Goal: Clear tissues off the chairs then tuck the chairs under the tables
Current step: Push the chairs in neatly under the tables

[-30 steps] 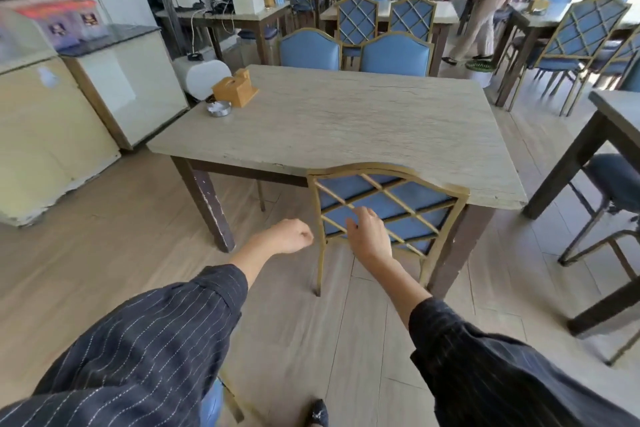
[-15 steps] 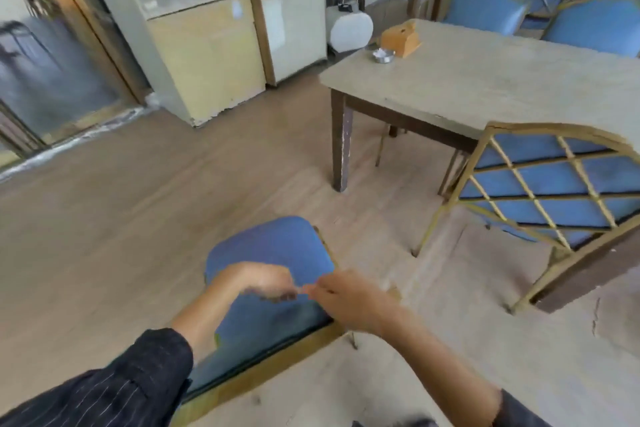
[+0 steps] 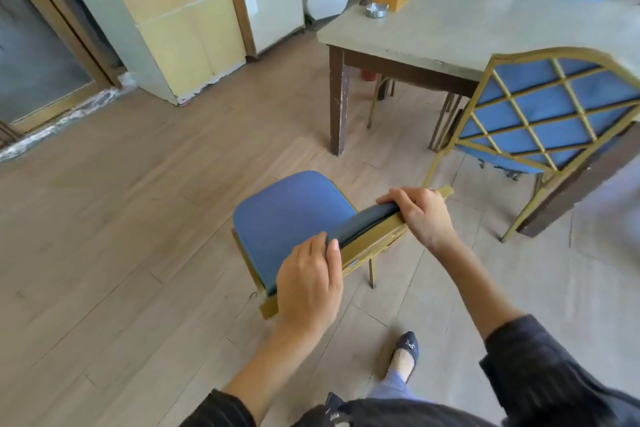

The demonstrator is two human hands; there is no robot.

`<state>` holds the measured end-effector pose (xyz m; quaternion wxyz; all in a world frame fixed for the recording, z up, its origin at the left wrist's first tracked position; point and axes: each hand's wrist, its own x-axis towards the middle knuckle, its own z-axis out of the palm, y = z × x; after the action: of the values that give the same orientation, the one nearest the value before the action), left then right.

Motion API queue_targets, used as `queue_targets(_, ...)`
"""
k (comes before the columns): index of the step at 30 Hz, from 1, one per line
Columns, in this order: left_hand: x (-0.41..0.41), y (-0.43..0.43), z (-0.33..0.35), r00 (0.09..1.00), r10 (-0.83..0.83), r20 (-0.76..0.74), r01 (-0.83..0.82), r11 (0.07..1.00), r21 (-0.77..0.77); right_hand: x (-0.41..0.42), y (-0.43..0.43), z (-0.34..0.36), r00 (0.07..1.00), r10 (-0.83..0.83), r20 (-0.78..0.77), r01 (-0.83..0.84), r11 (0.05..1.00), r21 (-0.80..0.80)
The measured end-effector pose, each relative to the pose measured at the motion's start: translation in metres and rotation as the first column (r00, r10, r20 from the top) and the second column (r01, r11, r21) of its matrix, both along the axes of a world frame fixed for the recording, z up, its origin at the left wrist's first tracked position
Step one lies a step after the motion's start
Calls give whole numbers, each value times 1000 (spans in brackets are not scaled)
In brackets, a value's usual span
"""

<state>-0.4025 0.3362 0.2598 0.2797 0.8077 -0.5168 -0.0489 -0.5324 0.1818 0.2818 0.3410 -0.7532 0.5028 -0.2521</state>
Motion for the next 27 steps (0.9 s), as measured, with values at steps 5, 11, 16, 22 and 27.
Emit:
queue_targets(5, -1, -3, -2, 986, 28, 163, -24, 999, -23, 5, 7, -1, 998, -56, -29, 55, 998, -14)
queue_targets(11, 7, 0, -4, 987, -4, 159, 9, 1000, -30, 5, 13, -5, 995, -46, -84, 39, 996, -82)
queue_targets(16, 25, -7, -5, 986, -22, 164, 34, 997, -73, 8, 9, -10, 993, 31, -113, -48, 988, -146)
queue_targets(22, 70, -29, -3, 986, -111, 126, 123, 989, -87, 22, -6, -23, 974, 64, -216, -118, 962, -246)
queue_targets(27, 115, -61, 0, 962, -257, 97, 262, 964, -50, 38, -18, -21, 984, 103, -146, -132, 968, -212)
